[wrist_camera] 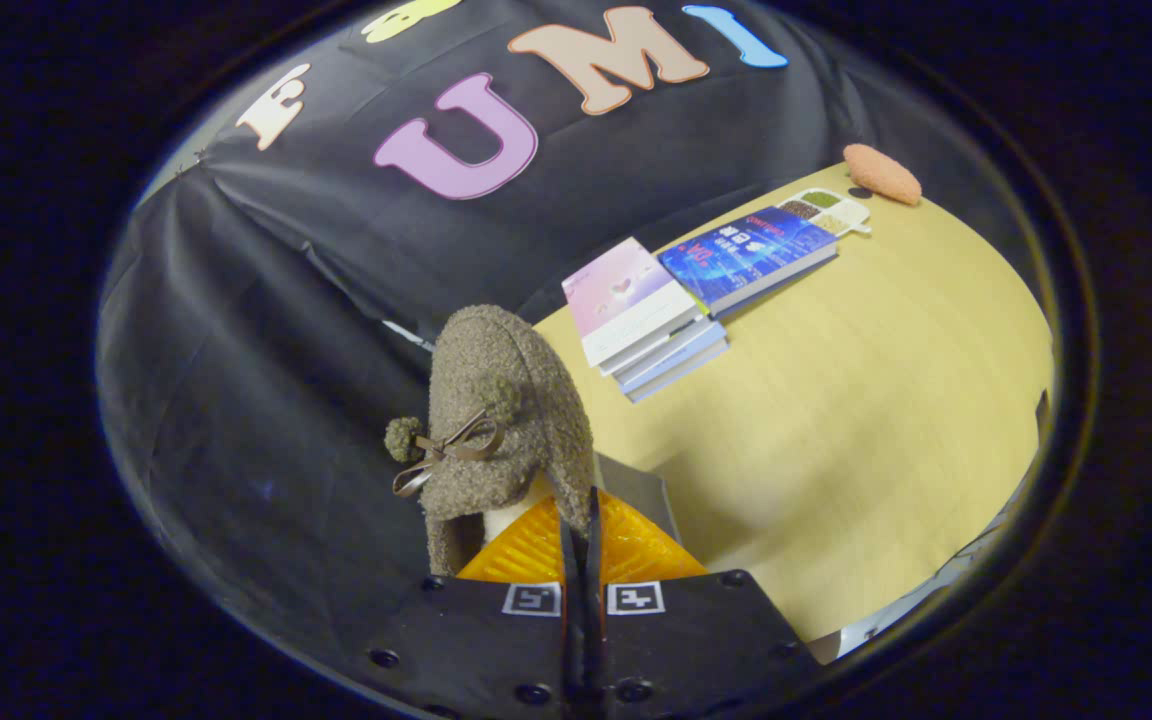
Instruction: Open the storage box then place both shoes into the box .Put the left shoe in first, then the right shoe, with the right side of both shoes facing outward in a uniform manner.
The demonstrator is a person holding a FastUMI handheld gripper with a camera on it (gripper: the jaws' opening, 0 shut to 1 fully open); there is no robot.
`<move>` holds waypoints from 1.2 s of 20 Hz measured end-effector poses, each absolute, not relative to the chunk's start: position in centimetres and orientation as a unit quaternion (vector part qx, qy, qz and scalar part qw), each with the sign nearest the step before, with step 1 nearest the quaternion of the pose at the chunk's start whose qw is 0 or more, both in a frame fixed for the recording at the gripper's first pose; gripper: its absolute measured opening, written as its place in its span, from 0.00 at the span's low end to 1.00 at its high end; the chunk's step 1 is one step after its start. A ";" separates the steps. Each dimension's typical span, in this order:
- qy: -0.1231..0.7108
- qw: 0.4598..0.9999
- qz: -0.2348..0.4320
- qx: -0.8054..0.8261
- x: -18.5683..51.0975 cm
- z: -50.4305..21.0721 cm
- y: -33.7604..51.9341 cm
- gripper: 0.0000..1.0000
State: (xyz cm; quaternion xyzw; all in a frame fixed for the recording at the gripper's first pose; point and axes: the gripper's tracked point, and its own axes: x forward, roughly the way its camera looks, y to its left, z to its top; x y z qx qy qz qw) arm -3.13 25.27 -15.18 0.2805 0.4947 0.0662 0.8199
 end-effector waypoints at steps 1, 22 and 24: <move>0.502 0.816 0.070 0.279 -3.9 -15.3 26.0 0.03; 0.563 0.799 0.038 0.206 -10.5 -21.1 28.3 0.04; 0.562 0.801 0.038 0.203 -10.3 -21.4 28.5 0.04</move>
